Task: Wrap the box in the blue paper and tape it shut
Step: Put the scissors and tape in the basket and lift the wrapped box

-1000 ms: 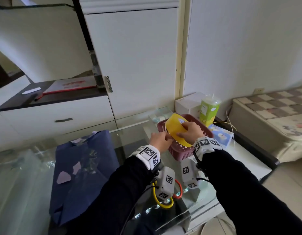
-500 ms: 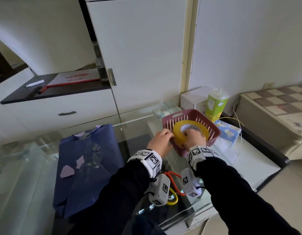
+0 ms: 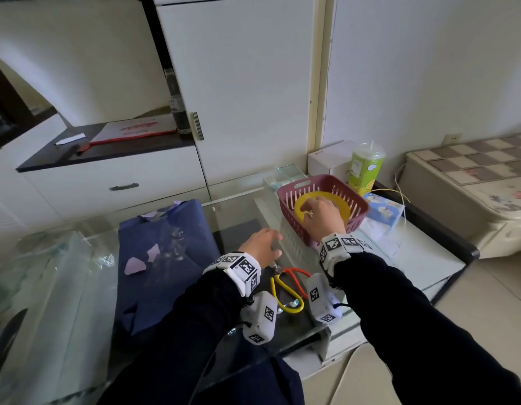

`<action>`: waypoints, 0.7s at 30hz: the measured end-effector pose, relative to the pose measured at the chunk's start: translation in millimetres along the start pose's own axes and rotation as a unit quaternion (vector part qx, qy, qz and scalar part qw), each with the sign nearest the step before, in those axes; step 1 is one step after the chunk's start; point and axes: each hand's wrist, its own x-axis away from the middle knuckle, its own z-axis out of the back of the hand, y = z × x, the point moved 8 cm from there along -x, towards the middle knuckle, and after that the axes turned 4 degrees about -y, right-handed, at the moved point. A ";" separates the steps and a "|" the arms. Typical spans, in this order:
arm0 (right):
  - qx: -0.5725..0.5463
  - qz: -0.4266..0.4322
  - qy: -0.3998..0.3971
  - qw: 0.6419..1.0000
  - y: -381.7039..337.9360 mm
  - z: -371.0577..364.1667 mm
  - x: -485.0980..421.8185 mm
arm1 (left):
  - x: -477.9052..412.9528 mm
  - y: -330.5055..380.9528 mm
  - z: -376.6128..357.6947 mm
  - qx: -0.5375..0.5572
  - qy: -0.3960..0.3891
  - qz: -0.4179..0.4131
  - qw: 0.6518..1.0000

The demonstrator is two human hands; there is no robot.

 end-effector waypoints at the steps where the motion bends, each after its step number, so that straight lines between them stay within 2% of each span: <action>1: -0.005 0.007 0.010 1.000 0.8 2.4 -5.4 | -8.6 -0.3 0.3 0.004 -0.001 0.007 1.000; 7: 0.001 0.017 -0.026 1.000 16.2 -27.2 -15.3 | -39.9 -9.7 -7.9 0.033 0.021 0.105 0.994; 10: 0.049 -0.039 -0.105 0.992 34.6 -61.5 -11.2 | -45.5 -21.6 -21.6 0.016 0.001 0.166 0.986; 13: 0.085 -0.091 -0.181 0.976 47.2 -89.9 1.0 | -43.1 -27.6 -35.0 0.036 -0.020 0.189 0.981; 18: 0.031 -0.154 -0.167 0.973 57.2 -92.5 15.1 | -38.7 -33.3 -54.6 0.193 -0.048 0.202 0.959; 21: -0.046 -0.162 -0.150 0.974 52.1 -81.3 15.5 | -30.1 -36.0 -60.1 0.334 -0.069 0.219 0.914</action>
